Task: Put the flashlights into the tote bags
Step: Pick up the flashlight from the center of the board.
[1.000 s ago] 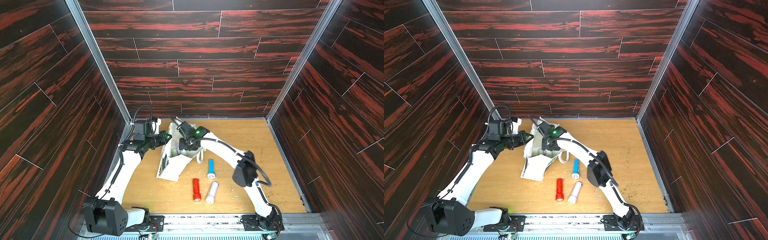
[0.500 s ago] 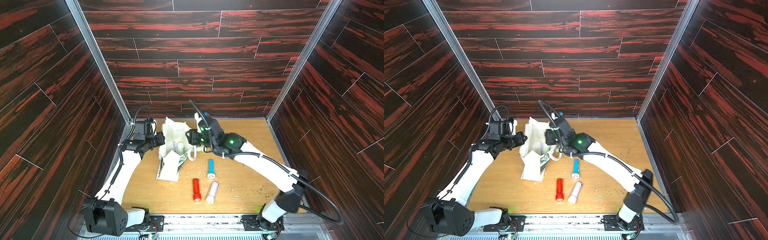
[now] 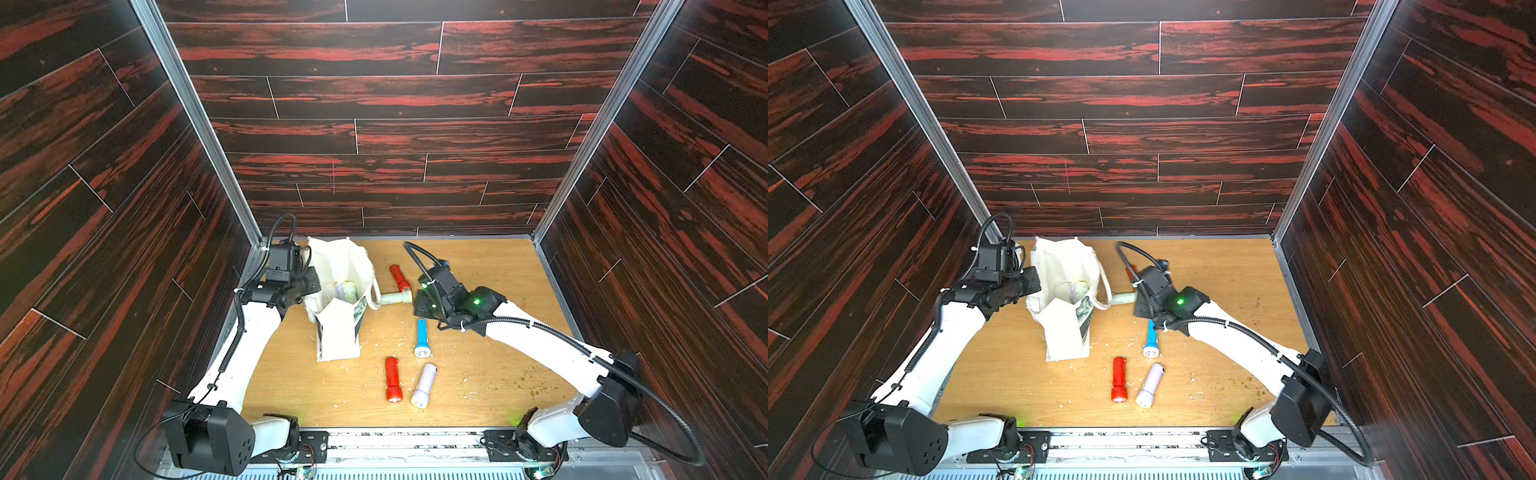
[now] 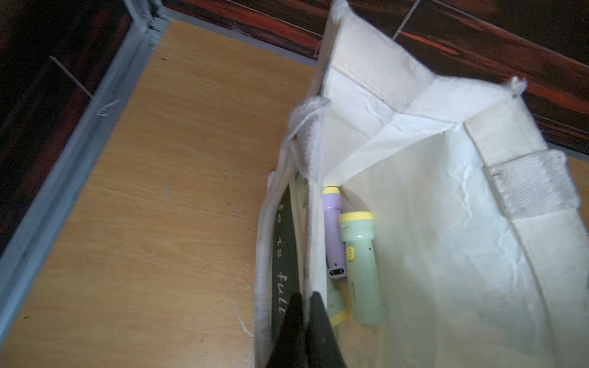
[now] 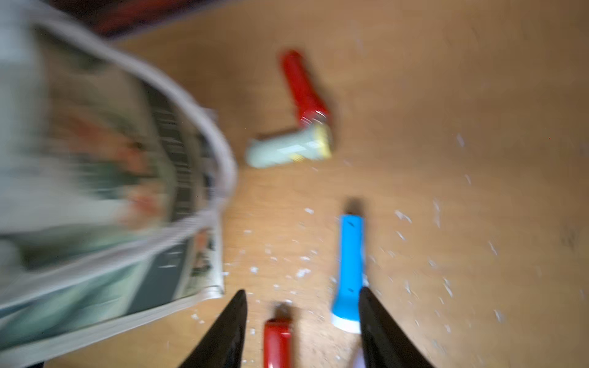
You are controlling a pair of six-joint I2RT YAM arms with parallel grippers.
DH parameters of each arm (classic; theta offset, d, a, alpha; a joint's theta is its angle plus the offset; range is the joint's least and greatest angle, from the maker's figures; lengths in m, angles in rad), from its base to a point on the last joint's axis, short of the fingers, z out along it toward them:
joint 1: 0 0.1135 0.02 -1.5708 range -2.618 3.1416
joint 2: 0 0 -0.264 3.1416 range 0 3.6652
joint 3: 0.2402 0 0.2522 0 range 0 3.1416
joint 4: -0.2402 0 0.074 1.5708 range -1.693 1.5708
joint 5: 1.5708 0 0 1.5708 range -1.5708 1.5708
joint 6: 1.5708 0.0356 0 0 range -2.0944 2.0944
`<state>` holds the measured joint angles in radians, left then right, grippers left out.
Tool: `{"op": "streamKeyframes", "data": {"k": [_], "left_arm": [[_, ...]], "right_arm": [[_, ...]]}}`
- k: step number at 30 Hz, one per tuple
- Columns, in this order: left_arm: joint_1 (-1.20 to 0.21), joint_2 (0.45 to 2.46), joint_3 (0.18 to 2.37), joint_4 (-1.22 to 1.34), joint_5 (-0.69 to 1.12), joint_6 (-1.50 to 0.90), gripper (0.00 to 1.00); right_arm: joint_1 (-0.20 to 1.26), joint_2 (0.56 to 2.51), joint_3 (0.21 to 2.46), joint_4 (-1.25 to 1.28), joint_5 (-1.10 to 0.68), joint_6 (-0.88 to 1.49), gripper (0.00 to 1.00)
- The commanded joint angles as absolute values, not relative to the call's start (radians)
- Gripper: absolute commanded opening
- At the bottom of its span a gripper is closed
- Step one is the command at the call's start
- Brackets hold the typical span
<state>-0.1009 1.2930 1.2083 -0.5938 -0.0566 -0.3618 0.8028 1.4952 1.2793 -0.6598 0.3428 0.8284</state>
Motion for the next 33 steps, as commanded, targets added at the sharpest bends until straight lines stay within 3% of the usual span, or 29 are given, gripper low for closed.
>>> {"op": "streamKeyframes", "data": {"k": [1, 18, 33], "left_arm": [[-0.094, 1.262, 1.244, -0.620, -0.164, -0.354, 0.00], [-0.094, 1.269, 1.239, -0.604, -0.100, -0.358, 0.00], [-0.092, 1.278, 1.242, -0.602, -0.074, -0.355, 0.00]], "right_arm": [[0.758, 1.565, 1.227, -0.679, 0.221, 0.899, 0.55], [0.712, 1.825, 1.282, -0.690, 0.129, 0.845, 0.54], [0.701, 1.975, 1.373, -0.709, 0.120, 0.804, 0.46]]}}
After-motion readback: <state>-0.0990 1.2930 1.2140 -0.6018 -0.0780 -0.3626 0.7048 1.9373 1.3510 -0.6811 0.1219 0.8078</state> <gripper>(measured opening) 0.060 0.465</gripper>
